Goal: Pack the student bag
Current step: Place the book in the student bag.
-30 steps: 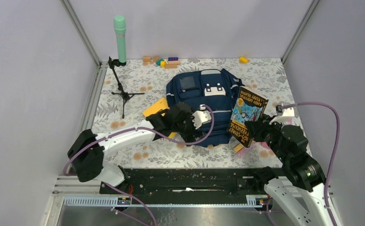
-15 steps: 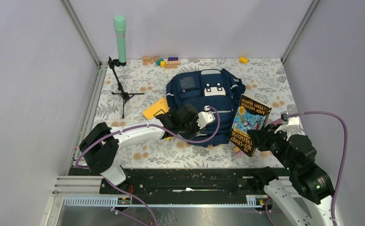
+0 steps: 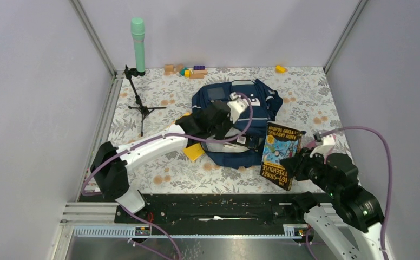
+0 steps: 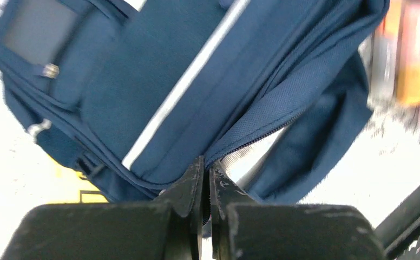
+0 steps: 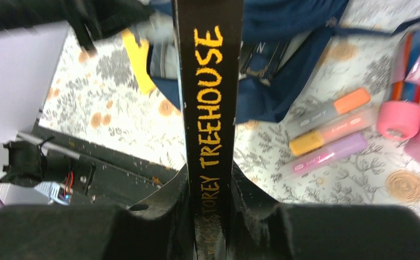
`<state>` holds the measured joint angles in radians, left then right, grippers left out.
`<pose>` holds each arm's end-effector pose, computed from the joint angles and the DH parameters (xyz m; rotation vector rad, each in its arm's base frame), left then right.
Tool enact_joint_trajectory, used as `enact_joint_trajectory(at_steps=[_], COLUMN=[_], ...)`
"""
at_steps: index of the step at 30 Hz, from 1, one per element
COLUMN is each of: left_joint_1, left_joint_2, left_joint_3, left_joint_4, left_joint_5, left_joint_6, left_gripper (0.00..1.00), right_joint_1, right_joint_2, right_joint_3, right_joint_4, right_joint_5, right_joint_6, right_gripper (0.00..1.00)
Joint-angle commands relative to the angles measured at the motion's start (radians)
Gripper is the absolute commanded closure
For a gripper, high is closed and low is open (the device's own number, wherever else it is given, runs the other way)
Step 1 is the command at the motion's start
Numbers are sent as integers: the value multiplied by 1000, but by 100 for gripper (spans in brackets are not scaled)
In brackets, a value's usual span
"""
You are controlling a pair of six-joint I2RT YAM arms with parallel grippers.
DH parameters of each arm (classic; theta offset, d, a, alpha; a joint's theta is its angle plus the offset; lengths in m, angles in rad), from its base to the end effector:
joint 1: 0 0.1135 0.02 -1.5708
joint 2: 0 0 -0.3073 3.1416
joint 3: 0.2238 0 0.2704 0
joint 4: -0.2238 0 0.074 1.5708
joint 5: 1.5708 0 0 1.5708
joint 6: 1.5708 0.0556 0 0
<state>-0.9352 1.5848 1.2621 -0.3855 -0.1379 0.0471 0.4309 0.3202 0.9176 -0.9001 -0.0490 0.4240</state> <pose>0.2385 -0.3104 0.3101 1.0154 2.0526 -0.3098 0.0318 0.0176 0.3695 -0.0413 1.9219 0.6288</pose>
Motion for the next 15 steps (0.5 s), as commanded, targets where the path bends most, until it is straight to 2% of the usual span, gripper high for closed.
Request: enact_joint_trajectory(at_steps=[1,8,12,15], left_joint_1=[74,112,148,179], left_joint_2=[-45,-126,-159,-172], left_joint_3=[175,157,151,143], left_joint_4=[29,113,135,152], left_joint_5=[-98,-61,-6,66], left_joint_6=[-119,-168,-207,-236], left_gripper=[100,100,100,100], right_joint_1=[-5,-1,52,162], right_joint_2=[60,194,253,315], right_joint_3=[-58,-149,-196,-207], right_joint_4=[95,317,430,513], right_joint_5=[-170,-482,-501,-439], right_joint_6=[29,133,182,206], right_gripper=[100,100,100,100])
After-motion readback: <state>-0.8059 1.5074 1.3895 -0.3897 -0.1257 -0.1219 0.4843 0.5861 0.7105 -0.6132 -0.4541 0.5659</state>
